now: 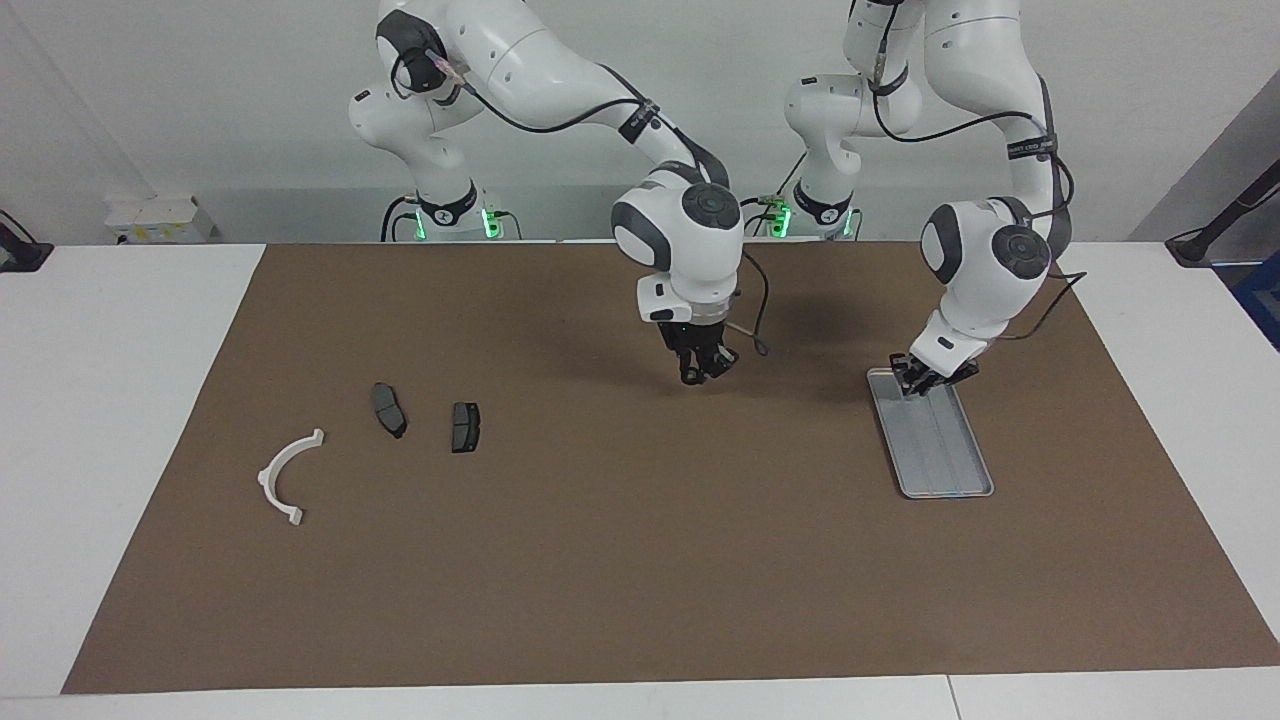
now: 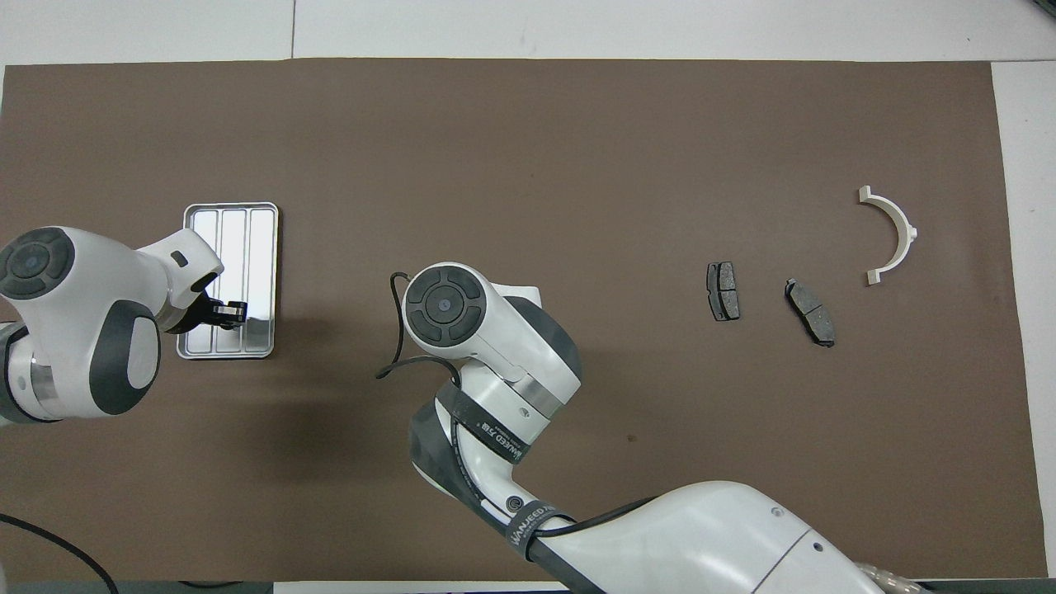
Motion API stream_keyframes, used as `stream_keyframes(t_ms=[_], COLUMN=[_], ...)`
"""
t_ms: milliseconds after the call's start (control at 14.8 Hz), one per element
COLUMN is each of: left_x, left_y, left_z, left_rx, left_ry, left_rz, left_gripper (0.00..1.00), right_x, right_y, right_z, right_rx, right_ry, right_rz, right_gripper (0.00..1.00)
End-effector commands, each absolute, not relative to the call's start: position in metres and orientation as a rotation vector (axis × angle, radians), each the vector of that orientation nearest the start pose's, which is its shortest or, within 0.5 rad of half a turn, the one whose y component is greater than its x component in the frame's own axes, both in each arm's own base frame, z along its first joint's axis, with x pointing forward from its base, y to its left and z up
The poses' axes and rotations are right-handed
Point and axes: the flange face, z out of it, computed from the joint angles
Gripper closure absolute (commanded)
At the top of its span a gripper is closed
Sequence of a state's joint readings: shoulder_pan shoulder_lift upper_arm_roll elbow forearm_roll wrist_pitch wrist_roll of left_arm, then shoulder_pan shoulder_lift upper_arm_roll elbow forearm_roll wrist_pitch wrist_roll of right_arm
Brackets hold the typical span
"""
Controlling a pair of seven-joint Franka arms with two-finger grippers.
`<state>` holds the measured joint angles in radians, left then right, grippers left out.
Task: Pick bearing gear from pile to tray
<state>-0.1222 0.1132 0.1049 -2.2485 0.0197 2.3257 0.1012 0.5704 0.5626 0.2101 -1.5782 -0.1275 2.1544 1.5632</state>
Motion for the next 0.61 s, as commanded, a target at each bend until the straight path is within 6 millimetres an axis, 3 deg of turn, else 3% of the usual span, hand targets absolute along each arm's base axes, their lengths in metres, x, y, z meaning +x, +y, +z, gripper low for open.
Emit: stream_keyframes(t_ms=[0, 202, 337, 405, 472, 540], left_x=[0.517, 0.517, 0.517, 0.518, 0.521, 0.528], left_y=[-0.004, -0.004, -0.004, -0.004, -0.004, -0.006], left_z=[0.308, 0.305, 0.305, 0.306, 0.308, 0.314], left_rx=[-3.106, -3.104, -3.104, -3.104, -3.103, -3.103], left_ry=[0.217, 0.214, 0.219, 0.221, 0.221, 0.219], left_rz=[0.018, 0.023, 0.023, 0.021, 0.019, 0.004], left_gripper=[1.00, 1.00, 0.22, 0.03, 0.00, 0.00], right_x=[0.521, 0.522, 0.522, 0.524, 0.527, 0.532], right_y=[0.462, 0.458, 0.458, 0.457, 0.454, 0.451], right_z=[0.295, 0.288, 0.288, 0.292, 0.295, 0.301], right_rx=[-2.888, -2.887, -2.890, -2.890, -2.894, -2.895], right_ry=[1.144, 1.147, 1.149, 1.157, 1.166, 1.177], right_rz=[-0.063, -0.064, -0.063, -0.062, -0.065, -0.070], right_gripper=[1.00, 1.00, 1.00, 0.69, 0.06, 0.00])
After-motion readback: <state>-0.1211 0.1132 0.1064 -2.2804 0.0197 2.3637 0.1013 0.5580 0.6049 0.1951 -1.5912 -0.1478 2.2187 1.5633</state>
